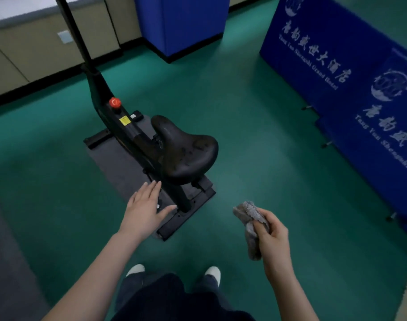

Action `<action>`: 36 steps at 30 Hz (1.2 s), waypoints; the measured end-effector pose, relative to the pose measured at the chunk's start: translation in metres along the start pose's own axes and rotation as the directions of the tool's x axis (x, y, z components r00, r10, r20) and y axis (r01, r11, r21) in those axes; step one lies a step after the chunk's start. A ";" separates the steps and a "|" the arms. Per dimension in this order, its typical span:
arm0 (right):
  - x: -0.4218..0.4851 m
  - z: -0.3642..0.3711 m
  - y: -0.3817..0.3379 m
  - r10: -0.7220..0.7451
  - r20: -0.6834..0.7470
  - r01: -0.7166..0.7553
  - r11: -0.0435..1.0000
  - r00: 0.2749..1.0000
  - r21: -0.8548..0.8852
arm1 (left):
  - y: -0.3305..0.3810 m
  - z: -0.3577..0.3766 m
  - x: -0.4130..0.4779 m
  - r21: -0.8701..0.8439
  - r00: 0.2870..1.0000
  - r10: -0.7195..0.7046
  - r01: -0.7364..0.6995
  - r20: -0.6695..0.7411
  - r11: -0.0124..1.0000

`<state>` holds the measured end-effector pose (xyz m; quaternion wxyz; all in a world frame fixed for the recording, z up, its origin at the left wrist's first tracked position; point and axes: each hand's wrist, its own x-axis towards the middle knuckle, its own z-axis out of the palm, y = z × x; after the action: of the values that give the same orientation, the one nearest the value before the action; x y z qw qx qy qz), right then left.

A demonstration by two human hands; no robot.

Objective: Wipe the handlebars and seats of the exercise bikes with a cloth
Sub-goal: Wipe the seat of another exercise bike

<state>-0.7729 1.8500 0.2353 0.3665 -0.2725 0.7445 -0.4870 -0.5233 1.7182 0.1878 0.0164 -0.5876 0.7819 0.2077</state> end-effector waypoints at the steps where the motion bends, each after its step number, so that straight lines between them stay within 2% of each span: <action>1: 0.009 -0.010 -0.001 -0.012 0.008 0.012 1.000 1.000 0.003 | 0.011 0.004 -0.001 -0.012 1.000 -0.018 0.018 -0.021 1.000; 5: 0.045 -0.026 -0.005 -0.071 0.068 0.072 0.997 0.995 -0.012 | 0.037 0.013 0.005 -0.053 0.993 -0.108 0.105 -0.055 0.993; 10: 0.094 -0.013 -0.018 -0.090 0.192 0.104 0.993 0.977 -0.064 | 0.043 0.008 0.032 -0.128 0.975 -0.214 0.205 -0.066 0.970; 18: 0.174 0.062 -0.064 -0.179 0.356 0.232 0.966 0.917 -0.111 | 0.031 0.005 0.084 -0.269 0.952 -0.307 0.296 0.002 0.916; 22: 0.212 0.118 -0.088 -0.257 0.420 0.328 0.939 0.870 -0.105 | 0.020 0.007 0.099 -0.340 0.954 -0.294 0.295 0.057 0.893; 30: 0.286 0.243 -0.121 -0.332 0.654 0.530 0.839 0.680 -0.125 | 0.014 0.011 0.103 -0.545 0.950 -0.268 0.312 0.160 0.778; 34: 0.301 0.281 -0.116 -0.230 0.812 0.577 0.802 0.536 -0.153 | 0.018 0.014 0.100 -0.649 0.944 -0.298 0.316 0.142 0.692; 36: 0.305 0.279 -0.109 -0.195 0.845 0.585 0.795 0.498 -0.161 | 0.024 0.016 0.098 -0.671 0.934 -0.329 0.334 0.141 0.661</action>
<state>-0.7189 1.4299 0.1792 0.4635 -0.6983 0.5041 -0.2085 -0.5791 1.6400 0.1543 -0.1613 -0.6831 0.5291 0.4769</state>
